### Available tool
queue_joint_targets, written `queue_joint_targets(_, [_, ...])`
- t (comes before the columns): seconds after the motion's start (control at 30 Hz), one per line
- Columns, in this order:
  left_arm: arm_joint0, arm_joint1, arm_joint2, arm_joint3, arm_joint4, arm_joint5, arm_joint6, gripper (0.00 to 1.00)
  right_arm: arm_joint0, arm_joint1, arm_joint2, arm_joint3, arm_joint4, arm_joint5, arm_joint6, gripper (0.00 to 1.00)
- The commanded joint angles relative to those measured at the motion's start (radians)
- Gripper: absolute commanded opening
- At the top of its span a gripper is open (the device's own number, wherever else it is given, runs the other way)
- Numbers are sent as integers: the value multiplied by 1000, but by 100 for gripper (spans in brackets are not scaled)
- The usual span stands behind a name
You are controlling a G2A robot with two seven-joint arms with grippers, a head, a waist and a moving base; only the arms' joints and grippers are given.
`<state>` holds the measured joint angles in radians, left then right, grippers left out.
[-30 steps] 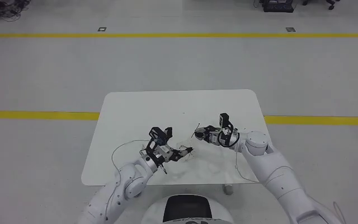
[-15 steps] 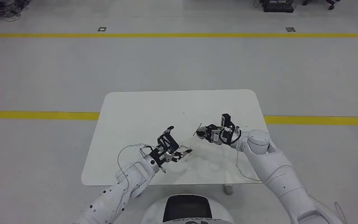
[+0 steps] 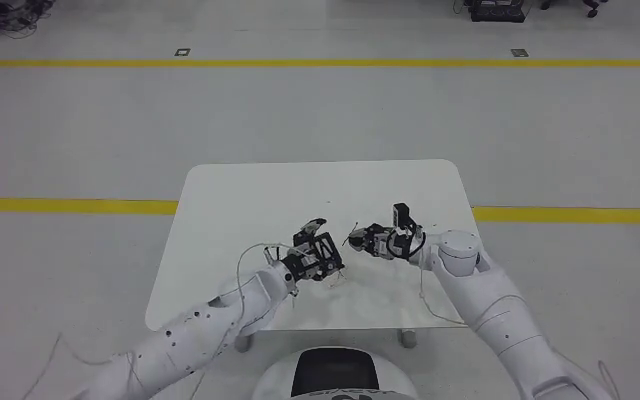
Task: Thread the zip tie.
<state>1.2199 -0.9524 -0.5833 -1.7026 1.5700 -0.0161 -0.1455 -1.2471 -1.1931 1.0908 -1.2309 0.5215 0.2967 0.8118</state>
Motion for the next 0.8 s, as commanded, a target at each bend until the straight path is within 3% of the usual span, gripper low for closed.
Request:
queue_joint_targets(0.0, [10, -1, -11, 0, 0, -2, 3, 100, 0, 0, 0, 0, 1, 0, 0, 0])
queue_joint_targets(0.1, [7, -2, -8, 4, 0, -8, -1, 100, 0, 0, 0, 0, 1, 0, 0, 0])
queue_joint_targets(0.13, [-4, -1, 2, 6, 0, -30, -7, 100, -7, -1, -5, -5, -1, -3, -10, 0])
queue_joint_targets(0.27, [-95, 17, 84, 6, 0, -76, -55, 100, -7, -2, -16, -14, -7, 18, -13, 0])
queue_joint_targets(0.3, [-122, 24, 112, 6, 0, -74, -68, 100, -5, -2, -18, -14, -12, 20, -11, 0])
queue_joint_targets(0.33, [-153, 31, 148, 9, 0, -37, -86, 100, -5, -2, -17, -13, -14, 13, -24, 0])
queue_joint_targets(0.53, [-153, 31, 148, 9, 0, -37, -86, 100, -5, -2, -17, -13, -14, 13, -24, 0])
queue_joint_targets(0.6, [-158, 32, 153, 15, 0, -62, -81, 100, -11, -2, -22, -18, -13, 14, -26, 0])
queue_joint_targets(0.67, [-199, 37, 185, 15, 0, -97, -121, 100, -13, -2, -23, -20, -10, 22, -27, 0])
queue_joint_targets(0.77, [-255, 47, 250, 8, 0, -118, -114, 100, -5, -1, -26, -11, 0, 42, 10, 0])
